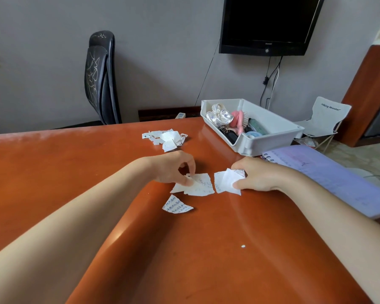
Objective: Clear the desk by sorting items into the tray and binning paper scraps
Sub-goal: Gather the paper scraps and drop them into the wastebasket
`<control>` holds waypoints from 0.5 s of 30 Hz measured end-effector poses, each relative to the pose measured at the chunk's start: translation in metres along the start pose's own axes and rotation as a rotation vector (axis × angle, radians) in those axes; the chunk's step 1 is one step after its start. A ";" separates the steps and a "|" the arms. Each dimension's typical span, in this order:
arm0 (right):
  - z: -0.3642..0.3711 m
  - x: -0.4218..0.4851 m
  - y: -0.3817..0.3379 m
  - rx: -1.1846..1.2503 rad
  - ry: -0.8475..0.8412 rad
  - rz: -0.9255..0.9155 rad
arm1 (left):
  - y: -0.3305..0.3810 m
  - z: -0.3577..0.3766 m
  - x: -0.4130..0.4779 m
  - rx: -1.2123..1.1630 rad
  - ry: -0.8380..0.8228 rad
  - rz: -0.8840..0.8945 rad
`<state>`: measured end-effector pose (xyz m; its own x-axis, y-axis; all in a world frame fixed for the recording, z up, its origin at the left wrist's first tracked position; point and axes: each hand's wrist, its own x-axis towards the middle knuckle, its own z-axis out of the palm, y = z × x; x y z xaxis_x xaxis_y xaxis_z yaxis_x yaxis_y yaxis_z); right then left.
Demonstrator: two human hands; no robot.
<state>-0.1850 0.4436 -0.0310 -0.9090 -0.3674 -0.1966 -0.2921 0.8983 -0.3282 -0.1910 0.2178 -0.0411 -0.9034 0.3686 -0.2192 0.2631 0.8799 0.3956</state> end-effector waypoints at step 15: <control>0.005 -0.004 0.006 0.076 0.075 -0.023 | 0.000 -0.003 -0.017 -0.097 0.087 0.045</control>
<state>-0.1821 0.4493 -0.0365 -0.9228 -0.3664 -0.1190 -0.2927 0.8677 -0.4018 -0.1762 0.2108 -0.0345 -0.9185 0.3758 -0.1232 0.2736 0.8287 0.4882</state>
